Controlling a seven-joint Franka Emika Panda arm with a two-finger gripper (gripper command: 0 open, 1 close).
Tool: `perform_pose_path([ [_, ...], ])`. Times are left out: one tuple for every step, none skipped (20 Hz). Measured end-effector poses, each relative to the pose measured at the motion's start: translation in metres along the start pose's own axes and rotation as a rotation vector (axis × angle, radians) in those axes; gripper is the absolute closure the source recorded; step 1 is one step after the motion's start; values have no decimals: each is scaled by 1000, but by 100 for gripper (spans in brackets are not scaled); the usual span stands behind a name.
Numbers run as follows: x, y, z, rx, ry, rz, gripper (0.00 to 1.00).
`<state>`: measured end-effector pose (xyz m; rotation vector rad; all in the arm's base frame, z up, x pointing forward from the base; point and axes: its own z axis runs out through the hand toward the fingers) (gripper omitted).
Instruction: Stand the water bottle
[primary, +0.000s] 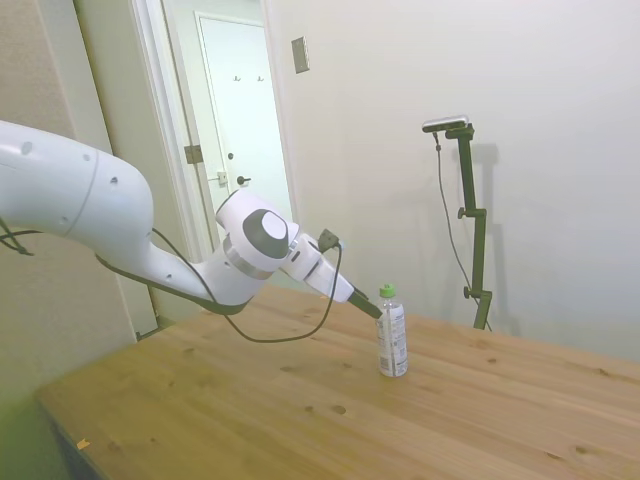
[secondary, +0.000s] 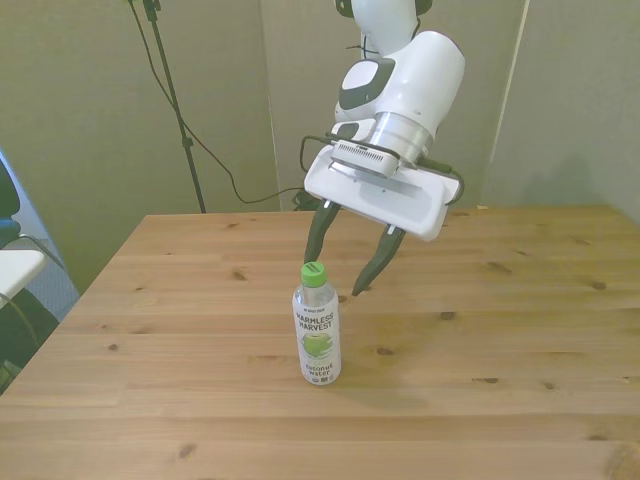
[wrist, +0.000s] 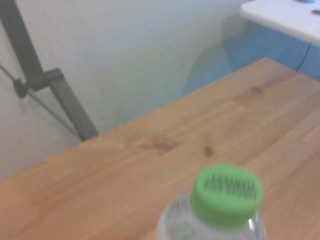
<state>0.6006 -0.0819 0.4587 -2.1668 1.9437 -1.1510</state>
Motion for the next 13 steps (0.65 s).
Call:
perform_pose_path([
  [-3,6,-9,-10,-35,-19,0],
  [-6,13,-19,-18,-74,-38,0],
  [-11,19,-29,-25,-112,-60,0],
  [-15,24,-40,-37,-150,-83,0],
  [-20,30,-53,-56,-189,-109,0],
  [-22,35,-66,-79,-225,-139,0],
  [-23,40,-78,-103,-261,-169,0],
  [-21,46,-90,-127,-300,-202,0],
  [-17,53,-101,-152,-337,-236,0],
  [-11,61,-111,-174,-375,-269,0],
  [-6,70,-119,-196,-417,-302,0],
  [-3,79,-128,-217,-459,-338,0],
  [-4,88,-136,-236,-498,-373,0],
])
